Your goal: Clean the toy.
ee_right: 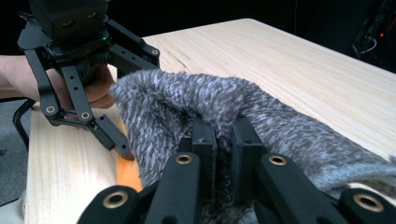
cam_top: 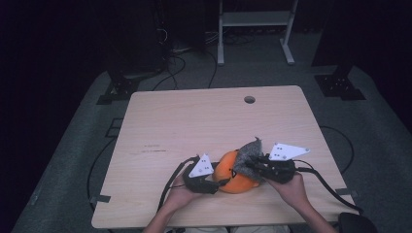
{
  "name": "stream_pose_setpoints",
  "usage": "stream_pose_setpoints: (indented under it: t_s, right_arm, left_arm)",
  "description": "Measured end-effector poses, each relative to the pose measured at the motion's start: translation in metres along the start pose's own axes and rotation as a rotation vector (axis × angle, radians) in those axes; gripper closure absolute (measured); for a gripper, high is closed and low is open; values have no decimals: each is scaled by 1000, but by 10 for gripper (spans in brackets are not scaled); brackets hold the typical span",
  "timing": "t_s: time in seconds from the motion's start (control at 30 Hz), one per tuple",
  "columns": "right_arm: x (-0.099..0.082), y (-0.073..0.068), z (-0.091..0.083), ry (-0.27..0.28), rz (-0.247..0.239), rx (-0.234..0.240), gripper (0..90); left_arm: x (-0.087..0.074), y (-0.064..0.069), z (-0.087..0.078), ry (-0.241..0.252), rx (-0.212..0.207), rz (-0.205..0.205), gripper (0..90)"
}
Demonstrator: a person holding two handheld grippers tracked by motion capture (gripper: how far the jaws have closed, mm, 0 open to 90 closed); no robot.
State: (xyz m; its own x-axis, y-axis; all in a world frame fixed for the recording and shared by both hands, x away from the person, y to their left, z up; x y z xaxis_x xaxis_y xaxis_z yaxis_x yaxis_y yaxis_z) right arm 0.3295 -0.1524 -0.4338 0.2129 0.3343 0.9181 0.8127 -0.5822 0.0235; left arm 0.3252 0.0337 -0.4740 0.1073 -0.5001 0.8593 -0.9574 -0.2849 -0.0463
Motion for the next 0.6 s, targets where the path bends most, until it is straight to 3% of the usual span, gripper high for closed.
stream_pose_setpoints:
  t_s: [0.1,0.17,0.23,0.27,0.3,0.33,0.4,0.5,0.53,0.6]
  right_arm:
    - [-4,-1,-4,-29,-42,-24,817]
    - [-7,-1,-6,-33,-45,-25,817]
    - [-15,-3,-10,-47,-39,-25,817]
    - [-18,-11,-9,-46,-40,-10,817]
    - [-18,-11,-9,-46,-40,-10,817]
    - [-16,-18,-5,-17,-31,20,817]
    - [-12,-15,-3,-12,-17,24,816]
    - [-9,-8,-3,1,4,17,817]
    - [-13,1,-7,-16,5,-15,817]
    - [-22,6,-12,-36,24,-23,816]
  left_arm:
    - [-4,-4,-4,-5,-8,-26,400]
    - [-3,-6,-4,-2,-7,-48,358]
    - [3,-6,-2,9,-24,-96,185]
    - [7,-5,0,18,-30,-102,135]
    - [9,-4,3,19,-20,-100,135]
    - [8,-5,5,-1,5,-77,204]
    - [6,-7,4,5,13,-84,302]
    - [-3,-11,-2,-1,8,-97,349]
    - [-5,-13,-5,-4,5,-111,351]
    - [-6,-13,-5,-7,4,-110,352]
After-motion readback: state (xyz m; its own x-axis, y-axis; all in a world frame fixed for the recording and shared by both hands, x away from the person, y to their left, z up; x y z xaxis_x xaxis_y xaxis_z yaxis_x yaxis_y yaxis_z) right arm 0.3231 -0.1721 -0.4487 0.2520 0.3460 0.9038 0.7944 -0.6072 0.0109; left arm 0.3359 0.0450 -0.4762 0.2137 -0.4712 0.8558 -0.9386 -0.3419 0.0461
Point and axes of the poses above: each handheld gripper's, and its own axes: z roughly forward along the jaws, x roughly out of its top, y roughly to its right, the point moved 6 cm from there along z, roughly forward along the jaws, and after that the axes turned 5 degrees about -x, right-handed, at the moved point
